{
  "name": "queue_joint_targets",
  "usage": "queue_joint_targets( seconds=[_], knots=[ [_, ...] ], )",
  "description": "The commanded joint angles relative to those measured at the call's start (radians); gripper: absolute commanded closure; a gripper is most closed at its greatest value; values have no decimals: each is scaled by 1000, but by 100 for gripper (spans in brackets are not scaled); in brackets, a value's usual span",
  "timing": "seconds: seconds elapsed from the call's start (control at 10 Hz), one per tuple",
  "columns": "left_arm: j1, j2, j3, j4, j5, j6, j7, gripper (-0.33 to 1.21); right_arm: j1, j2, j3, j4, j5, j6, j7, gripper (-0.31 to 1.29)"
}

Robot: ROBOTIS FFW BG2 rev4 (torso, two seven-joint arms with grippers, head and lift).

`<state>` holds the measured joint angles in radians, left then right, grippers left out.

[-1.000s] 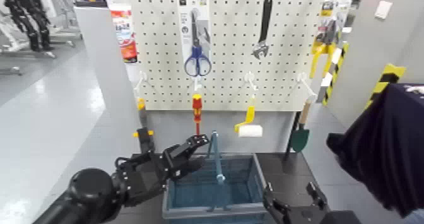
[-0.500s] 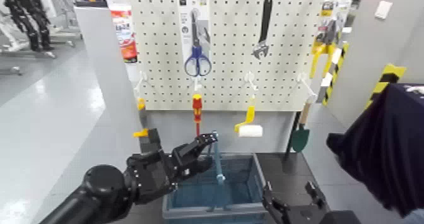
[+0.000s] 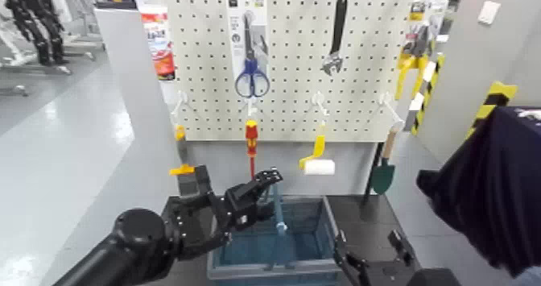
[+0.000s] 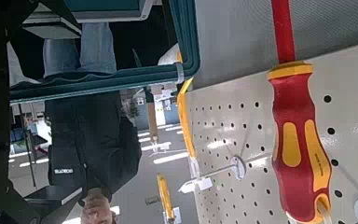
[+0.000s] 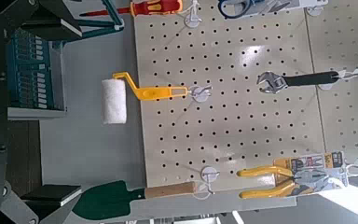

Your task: Grasp the handle of the crate.

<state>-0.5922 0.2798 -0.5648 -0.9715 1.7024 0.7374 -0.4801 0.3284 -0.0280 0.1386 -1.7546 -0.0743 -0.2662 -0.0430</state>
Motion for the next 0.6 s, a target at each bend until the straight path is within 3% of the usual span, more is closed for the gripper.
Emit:
queue_joint_targets(
  seconds=[0.1,0.2,0.4,0.6],
  knots=[
    [-9,-2,-15,14,14,-1,0,34,-3,-1,2,1,-1,-2,0,14],
    [-9,-4,-15,17,19,2,0,68,-2,-1,2,1,-1,-4,0,14],
    [-9,-4,-23,19,23,2,0,104,-2,-3,1,1,-2,-10,0,14],
    [-8,-2,-26,19,23,0,3,113,-2,-4,-2,1,-2,-13,-2,14]
  ],
)
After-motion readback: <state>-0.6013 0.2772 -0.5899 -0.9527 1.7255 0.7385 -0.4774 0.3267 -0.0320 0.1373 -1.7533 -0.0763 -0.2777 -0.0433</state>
